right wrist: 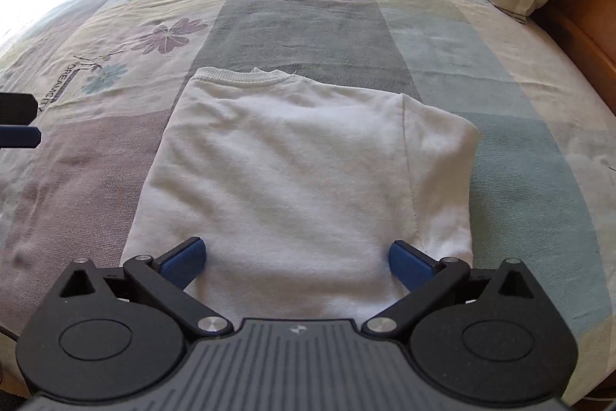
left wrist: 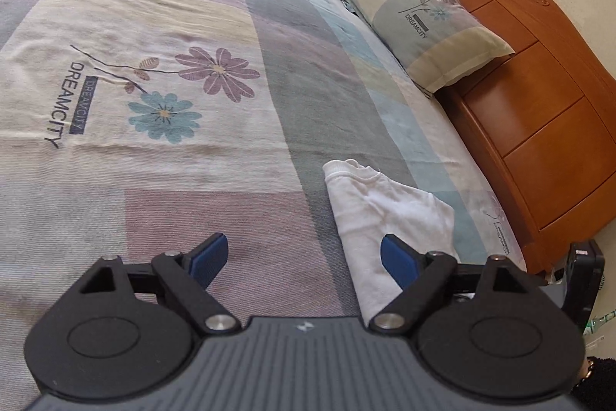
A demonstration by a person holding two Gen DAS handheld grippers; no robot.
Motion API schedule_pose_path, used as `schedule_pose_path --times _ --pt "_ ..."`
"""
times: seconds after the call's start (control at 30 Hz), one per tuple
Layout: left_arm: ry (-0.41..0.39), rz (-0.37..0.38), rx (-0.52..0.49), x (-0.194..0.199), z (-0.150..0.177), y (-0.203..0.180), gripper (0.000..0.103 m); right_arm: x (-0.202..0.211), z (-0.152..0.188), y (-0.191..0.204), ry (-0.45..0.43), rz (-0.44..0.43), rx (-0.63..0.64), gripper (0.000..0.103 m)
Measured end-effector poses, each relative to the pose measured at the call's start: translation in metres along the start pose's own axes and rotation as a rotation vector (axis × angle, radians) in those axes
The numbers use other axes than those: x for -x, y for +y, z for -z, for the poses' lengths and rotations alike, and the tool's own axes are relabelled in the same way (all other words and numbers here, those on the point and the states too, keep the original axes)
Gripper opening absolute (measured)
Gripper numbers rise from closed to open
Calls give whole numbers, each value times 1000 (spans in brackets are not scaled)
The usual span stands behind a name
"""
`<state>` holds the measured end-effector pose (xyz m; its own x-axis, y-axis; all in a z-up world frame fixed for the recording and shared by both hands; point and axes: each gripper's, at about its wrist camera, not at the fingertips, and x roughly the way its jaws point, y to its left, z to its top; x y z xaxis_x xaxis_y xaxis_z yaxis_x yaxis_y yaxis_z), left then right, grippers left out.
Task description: Fold clothes
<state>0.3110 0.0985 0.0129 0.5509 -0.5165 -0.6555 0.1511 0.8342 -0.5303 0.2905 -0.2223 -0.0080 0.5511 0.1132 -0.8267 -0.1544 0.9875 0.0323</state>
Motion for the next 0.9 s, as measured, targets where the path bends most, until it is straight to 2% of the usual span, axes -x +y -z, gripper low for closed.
schedule_pose_path --times 0.2,0.3,0.37,0.43,0.53,0.67,0.8,0.9 --pt "-15 -60 32 15 6 20 88 -2 -35 -4 -93 95 67 103" --pt "-6 -72 54 13 10 18 88 -43 -37 -15 -20 52 14 103" --pt "-4 -79 31 13 11 9 88 -47 -33 -20 -30 35 1 103" --pt "10 -68 -10 9 10 -3 88 -28 -33 -21 -32 17 33 103" --pt "41 -49 -91 -6 3 -31 89 9 -22 -36 -91 21 32 103" --pt "77 6 -180 -36 -5 -72 89 47 3 -62 -104 38 13 103" --pt "140 63 -259 -64 3 -113 89 59 39 -72 -94 51 -18 103" --pt "218 84 -336 -83 13 -138 89 57 68 -75 -89 60 -71 103"
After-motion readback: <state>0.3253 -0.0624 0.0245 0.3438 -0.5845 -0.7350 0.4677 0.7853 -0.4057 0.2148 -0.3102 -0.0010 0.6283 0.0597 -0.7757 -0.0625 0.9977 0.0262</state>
